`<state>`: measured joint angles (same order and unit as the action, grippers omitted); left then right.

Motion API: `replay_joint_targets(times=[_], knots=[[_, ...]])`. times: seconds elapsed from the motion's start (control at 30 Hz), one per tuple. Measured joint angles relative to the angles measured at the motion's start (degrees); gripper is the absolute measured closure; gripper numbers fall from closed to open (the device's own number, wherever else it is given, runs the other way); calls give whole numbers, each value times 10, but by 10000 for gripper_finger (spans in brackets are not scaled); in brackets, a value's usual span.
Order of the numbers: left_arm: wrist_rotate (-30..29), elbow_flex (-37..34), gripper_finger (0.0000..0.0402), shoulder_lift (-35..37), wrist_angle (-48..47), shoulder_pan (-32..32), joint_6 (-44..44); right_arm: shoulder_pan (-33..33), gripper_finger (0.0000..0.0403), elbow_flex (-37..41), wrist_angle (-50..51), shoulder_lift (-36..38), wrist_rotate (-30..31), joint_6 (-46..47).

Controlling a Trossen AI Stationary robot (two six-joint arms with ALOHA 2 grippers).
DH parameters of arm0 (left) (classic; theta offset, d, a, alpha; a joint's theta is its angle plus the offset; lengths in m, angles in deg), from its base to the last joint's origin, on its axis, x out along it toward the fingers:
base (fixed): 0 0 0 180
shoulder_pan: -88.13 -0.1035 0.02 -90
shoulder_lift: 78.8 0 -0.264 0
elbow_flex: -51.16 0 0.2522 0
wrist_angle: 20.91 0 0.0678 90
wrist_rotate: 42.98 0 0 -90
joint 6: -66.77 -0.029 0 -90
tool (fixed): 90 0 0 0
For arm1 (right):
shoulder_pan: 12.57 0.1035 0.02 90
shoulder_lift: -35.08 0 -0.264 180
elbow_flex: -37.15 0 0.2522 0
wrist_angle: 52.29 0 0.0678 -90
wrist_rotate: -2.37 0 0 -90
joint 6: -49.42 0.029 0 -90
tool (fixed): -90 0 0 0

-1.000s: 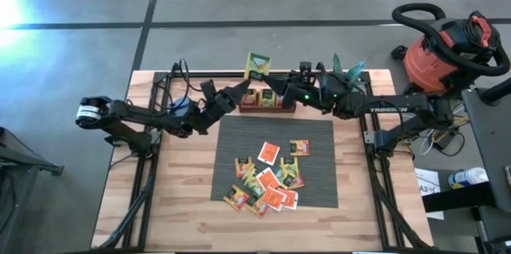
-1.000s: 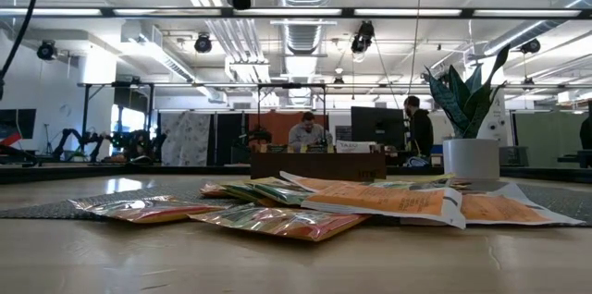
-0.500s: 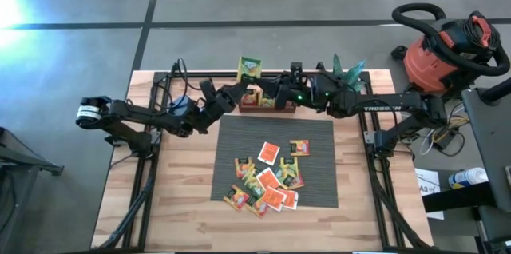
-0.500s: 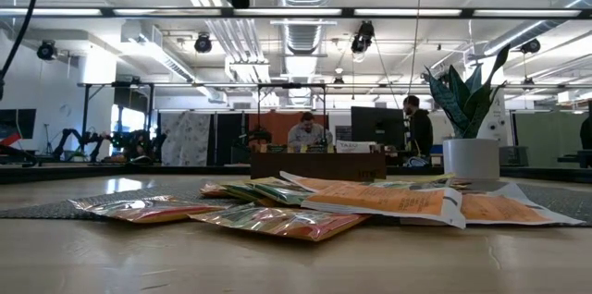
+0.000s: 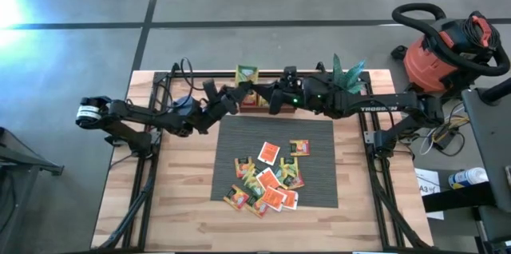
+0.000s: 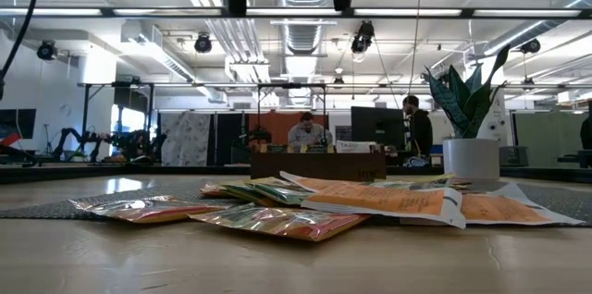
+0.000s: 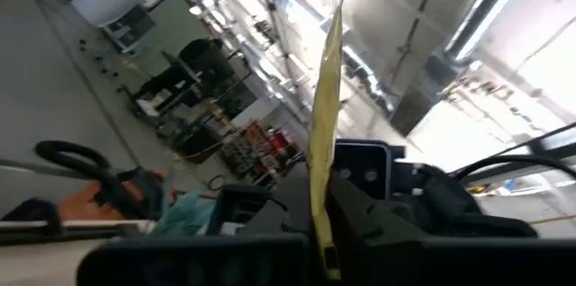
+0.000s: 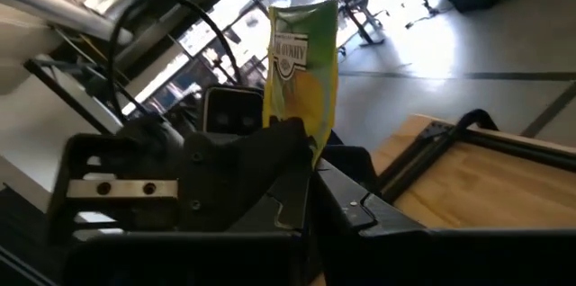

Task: Pick & Place Tea
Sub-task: Put the yellow tea bag into the middle section of the wooden organizer

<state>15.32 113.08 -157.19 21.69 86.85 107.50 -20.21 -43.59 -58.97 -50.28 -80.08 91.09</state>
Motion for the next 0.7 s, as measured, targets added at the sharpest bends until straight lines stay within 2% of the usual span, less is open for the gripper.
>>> replay_joint_targets(times=[0.13,0.23,0.37,0.47,0.53,0.7], knots=[[-5,0,397,0,-22,0,0,0,391,0,47,6,1,-18],[-9,0,398,-1,-53,1,-12,0,377,0,119,18,-2,-27],[-32,0,399,7,-157,0,-14,0,347,1,220,35,-2,-85],[-28,0,400,8,-258,0,-14,0,322,-1,280,54,-2,-142],[7,1,400,10,-322,2,-19,-3,309,-2,326,64,-1,-190],[168,41,400,14,-550,5,-60,-9,297,0,410,68,-15,-227]])
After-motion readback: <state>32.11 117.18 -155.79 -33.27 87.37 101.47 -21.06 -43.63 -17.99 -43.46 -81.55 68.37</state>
